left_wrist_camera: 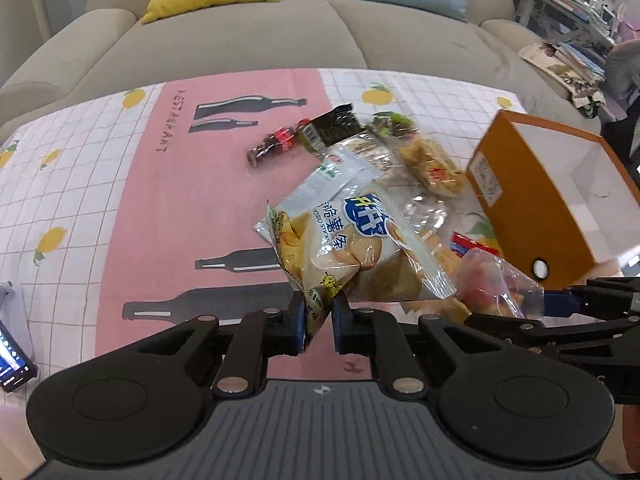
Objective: Organize snacks
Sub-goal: 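Carry the chip bag and fruit-candy bag with both tools over the orange box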
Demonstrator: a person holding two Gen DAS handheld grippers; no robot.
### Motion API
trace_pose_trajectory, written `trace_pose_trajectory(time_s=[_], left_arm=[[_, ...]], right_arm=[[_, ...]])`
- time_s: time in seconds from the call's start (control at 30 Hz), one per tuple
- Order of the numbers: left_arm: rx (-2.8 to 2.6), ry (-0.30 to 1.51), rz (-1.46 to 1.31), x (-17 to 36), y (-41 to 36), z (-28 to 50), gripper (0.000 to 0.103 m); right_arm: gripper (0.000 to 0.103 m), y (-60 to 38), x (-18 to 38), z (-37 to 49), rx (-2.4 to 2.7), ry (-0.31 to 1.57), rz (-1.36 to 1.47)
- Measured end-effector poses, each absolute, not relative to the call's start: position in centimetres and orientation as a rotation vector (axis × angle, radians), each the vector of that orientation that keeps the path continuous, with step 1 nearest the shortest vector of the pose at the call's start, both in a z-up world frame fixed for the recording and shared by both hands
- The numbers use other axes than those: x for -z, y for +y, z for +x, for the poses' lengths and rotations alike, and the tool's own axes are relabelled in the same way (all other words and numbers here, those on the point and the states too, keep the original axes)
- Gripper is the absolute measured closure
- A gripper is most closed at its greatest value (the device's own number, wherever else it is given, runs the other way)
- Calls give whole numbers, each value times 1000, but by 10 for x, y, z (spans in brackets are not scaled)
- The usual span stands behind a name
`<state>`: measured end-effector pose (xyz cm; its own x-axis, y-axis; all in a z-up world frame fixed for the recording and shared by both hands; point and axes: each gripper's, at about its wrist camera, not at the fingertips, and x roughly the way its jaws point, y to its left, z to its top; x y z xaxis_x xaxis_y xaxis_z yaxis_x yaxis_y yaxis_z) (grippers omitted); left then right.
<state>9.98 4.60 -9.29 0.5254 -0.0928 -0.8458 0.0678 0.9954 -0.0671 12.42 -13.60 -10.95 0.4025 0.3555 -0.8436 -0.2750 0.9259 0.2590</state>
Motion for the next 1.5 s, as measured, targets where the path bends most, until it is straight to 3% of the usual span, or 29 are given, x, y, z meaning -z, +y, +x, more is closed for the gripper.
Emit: trace_pose_trajectory(time_s=[0.6,1.03,1.27,1.5], left_arm=[[181,905,11,36,-8,71,89],[347,881,78,11,-79,99,89],[461,891,185,5,-137,124,88],[535,971,367,30,-191,148,88]], right_arm=[[50,-229,37,76,-341,896,280],[50,-312,-9,105,-216,812,273],[50,-364,-11,135,-102,840,269],[50,-387,13,167,-22,911,262]])
